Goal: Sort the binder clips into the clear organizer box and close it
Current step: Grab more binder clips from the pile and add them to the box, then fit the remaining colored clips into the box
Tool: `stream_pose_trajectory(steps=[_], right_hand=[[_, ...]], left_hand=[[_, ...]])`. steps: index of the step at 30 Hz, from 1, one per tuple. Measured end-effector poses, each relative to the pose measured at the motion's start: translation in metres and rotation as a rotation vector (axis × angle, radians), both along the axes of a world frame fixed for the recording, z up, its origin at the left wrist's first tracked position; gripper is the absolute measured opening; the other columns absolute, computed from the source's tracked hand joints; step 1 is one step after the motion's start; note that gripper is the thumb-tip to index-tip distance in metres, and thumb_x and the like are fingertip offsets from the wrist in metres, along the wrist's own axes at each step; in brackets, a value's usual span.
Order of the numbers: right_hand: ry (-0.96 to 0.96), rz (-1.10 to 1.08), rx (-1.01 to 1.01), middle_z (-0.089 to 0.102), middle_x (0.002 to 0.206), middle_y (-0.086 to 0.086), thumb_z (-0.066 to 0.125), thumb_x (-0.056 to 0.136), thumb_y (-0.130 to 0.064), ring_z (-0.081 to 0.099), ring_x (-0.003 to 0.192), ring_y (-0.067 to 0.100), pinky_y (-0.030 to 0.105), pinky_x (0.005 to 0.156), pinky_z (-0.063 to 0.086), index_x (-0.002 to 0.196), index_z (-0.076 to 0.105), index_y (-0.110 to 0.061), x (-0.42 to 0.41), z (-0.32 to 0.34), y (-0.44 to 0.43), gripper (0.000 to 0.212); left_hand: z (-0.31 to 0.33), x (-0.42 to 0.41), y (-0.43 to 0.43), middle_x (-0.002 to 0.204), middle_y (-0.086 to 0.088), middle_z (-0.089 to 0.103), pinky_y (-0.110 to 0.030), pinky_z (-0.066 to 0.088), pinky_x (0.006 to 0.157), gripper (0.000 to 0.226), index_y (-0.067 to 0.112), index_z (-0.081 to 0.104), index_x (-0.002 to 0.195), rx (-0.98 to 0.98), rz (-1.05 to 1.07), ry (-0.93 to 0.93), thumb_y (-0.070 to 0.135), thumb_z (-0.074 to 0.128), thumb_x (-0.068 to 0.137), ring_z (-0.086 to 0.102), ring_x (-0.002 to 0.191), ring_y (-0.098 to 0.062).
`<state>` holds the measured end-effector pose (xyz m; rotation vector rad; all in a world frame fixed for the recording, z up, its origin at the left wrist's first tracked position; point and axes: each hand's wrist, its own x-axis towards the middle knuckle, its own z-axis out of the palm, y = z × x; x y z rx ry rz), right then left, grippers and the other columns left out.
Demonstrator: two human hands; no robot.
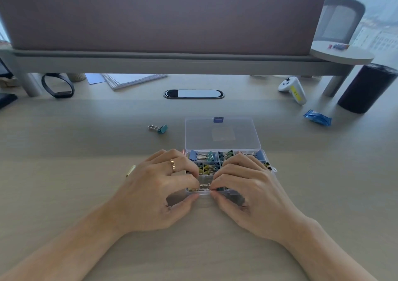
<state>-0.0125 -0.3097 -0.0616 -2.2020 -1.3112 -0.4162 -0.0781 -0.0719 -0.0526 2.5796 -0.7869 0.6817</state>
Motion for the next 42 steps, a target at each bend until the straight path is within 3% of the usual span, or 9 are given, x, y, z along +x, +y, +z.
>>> stream_pose_trajectory(steps=[14, 25, 29, 39, 42], right_hand=[[-0.018, -0.016, -0.044, 0.070, 0.099, -0.016, 0.068, 0.099, -0.033, 0.059, 0.100, 0.010, 0.033, 0.088, 0.050, 0.092, 0.077, -0.026, -0.0008, 0.0007, -0.0004, 0.013], [-0.001, -0.028, -0.052, 0.070, 0.099, -0.017, 0.067, 0.100, -0.037, 0.059, 0.098, 0.010, 0.034, 0.087, 0.051, 0.092, 0.077, -0.027, -0.0003, 0.0002, -0.0014, 0.016], [-0.002, -0.031, -0.053, 0.070, 0.098, -0.017, 0.067, 0.100, -0.037, 0.059, 0.098, 0.010, 0.034, 0.087, 0.051, 0.092, 0.077, -0.027, -0.0001, 0.0000, -0.0012, 0.017], [-0.002, -0.028, -0.014, 0.072, 0.100, -0.016, 0.071, 0.098, -0.033, 0.060, 0.099, 0.010, 0.035, 0.088, 0.052, 0.093, 0.077, -0.027, 0.0004, -0.0022, -0.0028, 0.010], [0.004, -0.031, -0.003, 0.072, 0.101, -0.017, 0.072, 0.096, -0.033, 0.060, 0.101, 0.010, 0.035, 0.089, 0.053, 0.094, 0.077, -0.026, 0.0008, -0.0026, -0.0027, 0.009]], left_hand=[[-0.0014, 0.0006, 0.0007, 0.101, 0.007, 0.067, -0.035, 0.051, 0.087, 0.007, 0.020, 0.077, 0.090, -0.013, -0.024, 0.026, 0.026, 0.074, 0.091, 0.062, 0.095, -0.015], [-0.0016, -0.0001, 0.0033, 0.099, 0.010, 0.067, -0.037, 0.052, 0.078, 0.007, 0.024, 0.080, 0.092, -0.009, -0.034, 0.060, 0.024, 0.073, 0.092, 0.062, 0.095, -0.010], [-0.0010, -0.0001, 0.0037, 0.100, 0.009, 0.066, -0.029, 0.050, 0.087, 0.007, 0.023, 0.080, 0.094, -0.044, -0.038, 0.083, 0.021, 0.074, 0.091, 0.061, 0.096, -0.009], [0.0037, -0.0040, 0.0042, 0.106, 0.016, 0.064, -0.026, 0.053, 0.089, 0.024, 0.025, 0.074, 0.105, -0.205, 0.026, 0.136, 0.022, 0.082, 0.082, 0.065, 0.102, -0.007], [0.0061, -0.0052, 0.0037, 0.101, 0.019, 0.062, -0.026, 0.051, 0.080, 0.029, 0.025, 0.067, 0.102, -0.211, 0.062, 0.160, 0.026, 0.084, 0.079, 0.062, 0.096, -0.003]])
